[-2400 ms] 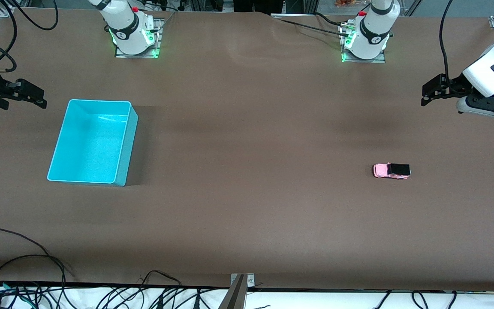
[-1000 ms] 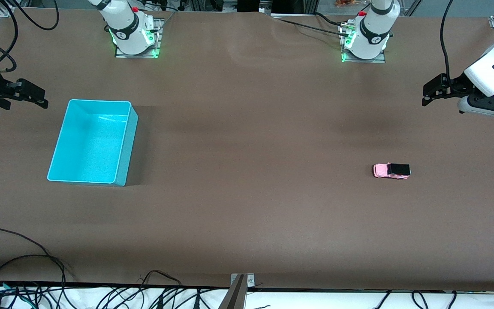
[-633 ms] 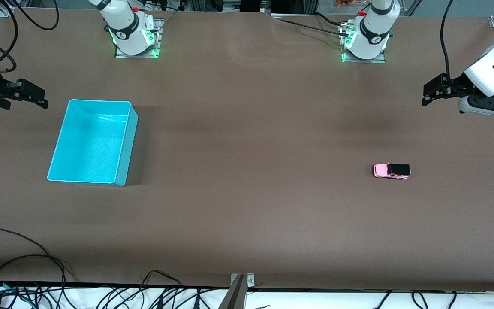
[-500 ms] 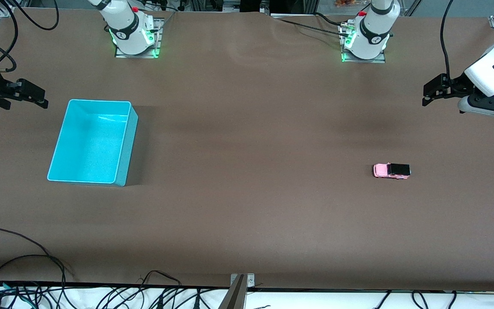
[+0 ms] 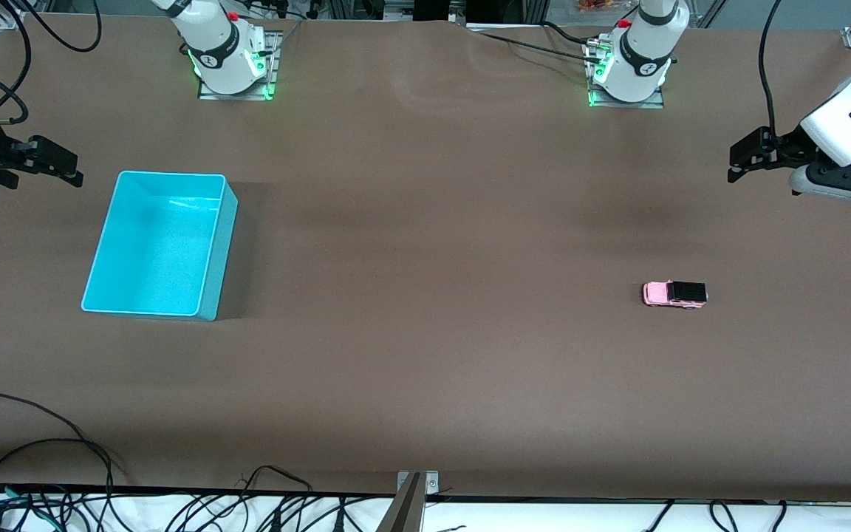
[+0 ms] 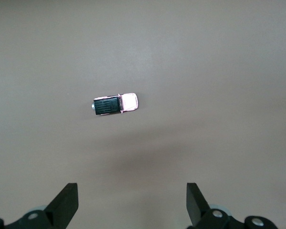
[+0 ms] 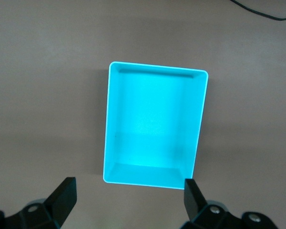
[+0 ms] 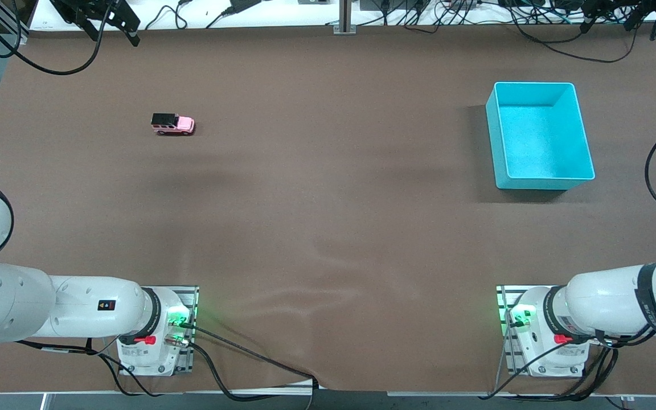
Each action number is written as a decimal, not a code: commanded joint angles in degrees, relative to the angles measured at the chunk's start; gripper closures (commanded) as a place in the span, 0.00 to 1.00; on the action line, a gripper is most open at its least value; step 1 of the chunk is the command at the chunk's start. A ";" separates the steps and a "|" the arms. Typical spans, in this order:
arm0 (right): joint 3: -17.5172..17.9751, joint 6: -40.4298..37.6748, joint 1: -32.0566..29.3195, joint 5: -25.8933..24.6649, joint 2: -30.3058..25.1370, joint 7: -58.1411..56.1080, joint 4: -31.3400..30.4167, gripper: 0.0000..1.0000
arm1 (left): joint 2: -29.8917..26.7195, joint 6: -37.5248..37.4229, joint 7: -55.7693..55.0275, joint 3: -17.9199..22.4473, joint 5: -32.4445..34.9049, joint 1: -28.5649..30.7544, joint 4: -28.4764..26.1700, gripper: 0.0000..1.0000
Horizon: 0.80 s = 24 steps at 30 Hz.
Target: Wind and store pink jeep toy
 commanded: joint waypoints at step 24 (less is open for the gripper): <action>-0.04 -0.01 -0.18 1.08 0.02 0.73 0.43 0.00 | 2.98 -0.43 0.05 0.17 0.60 0.25 2.99 0.00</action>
